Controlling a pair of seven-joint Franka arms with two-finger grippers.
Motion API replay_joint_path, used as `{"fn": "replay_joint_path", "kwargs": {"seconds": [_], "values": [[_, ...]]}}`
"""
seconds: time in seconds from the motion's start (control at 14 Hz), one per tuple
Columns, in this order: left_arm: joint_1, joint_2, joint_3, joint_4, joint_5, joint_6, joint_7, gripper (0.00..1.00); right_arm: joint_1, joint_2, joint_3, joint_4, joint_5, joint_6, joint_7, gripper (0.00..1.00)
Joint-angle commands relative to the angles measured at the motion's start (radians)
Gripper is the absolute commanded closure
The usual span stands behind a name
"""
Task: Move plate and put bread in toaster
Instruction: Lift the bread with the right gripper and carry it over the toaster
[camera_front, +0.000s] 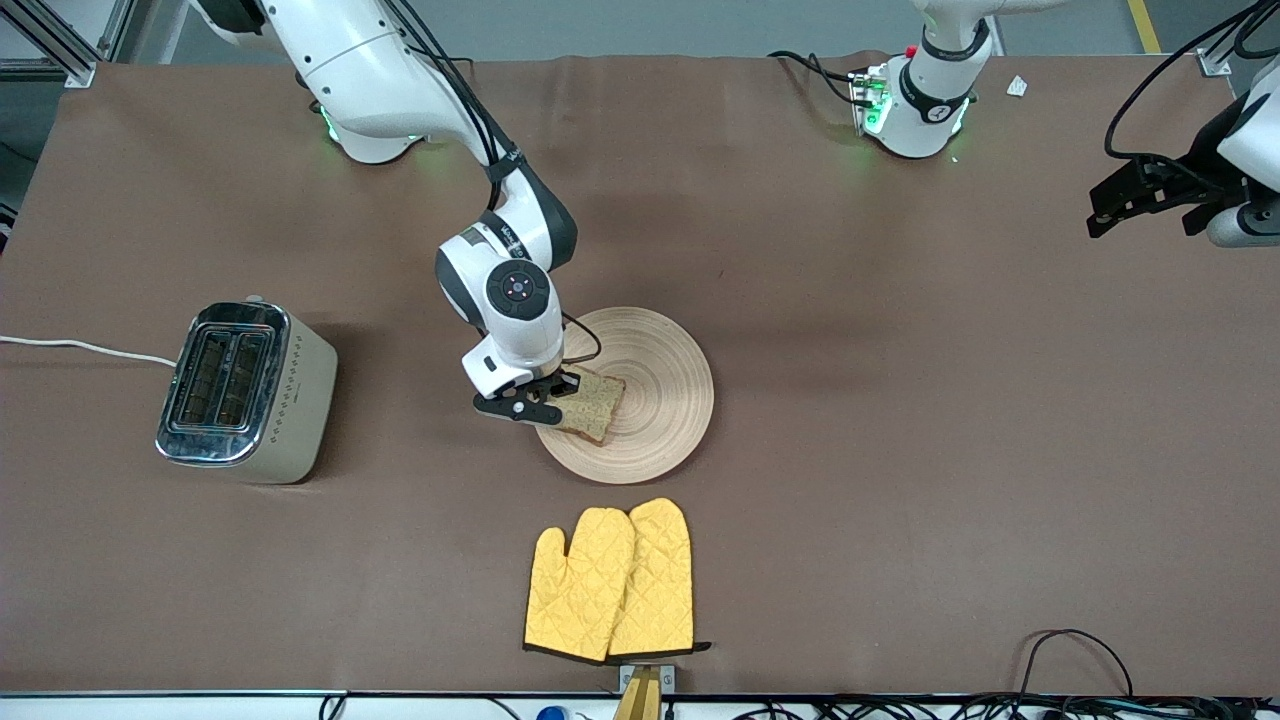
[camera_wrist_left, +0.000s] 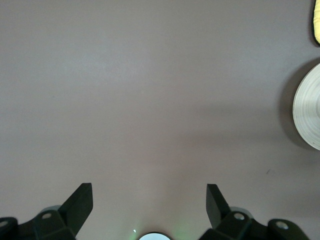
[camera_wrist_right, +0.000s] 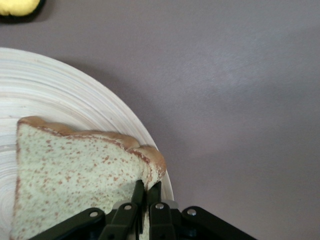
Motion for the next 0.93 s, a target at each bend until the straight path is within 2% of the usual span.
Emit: {"fn": "replay_joint_path", "kwargs": {"seconds": [0.0,0.43,0.71,0.85], "values": [[-0.003,-0.005,0.006,-0.004,-0.013,0.008,0.000,0.00,0.004,-0.036,-0.002,0.086,-0.019,-0.140,0.009,1.00],[-0.005,-0.013,0.004,-0.004,-0.010,0.005,0.014,0.00,0.003,-0.065,0.000,0.233,-0.012,-0.375,0.007,1.00],[-0.006,-0.010,0.004,-0.003,-0.010,0.010,0.001,0.00,-0.014,-0.140,-0.008,0.232,-0.010,-0.458,-0.034,1.00],[-0.006,-0.007,0.001,-0.003,-0.010,0.016,0.000,0.00,-0.057,-0.179,-0.009,0.226,-0.012,-0.516,-0.080,1.00]]}}
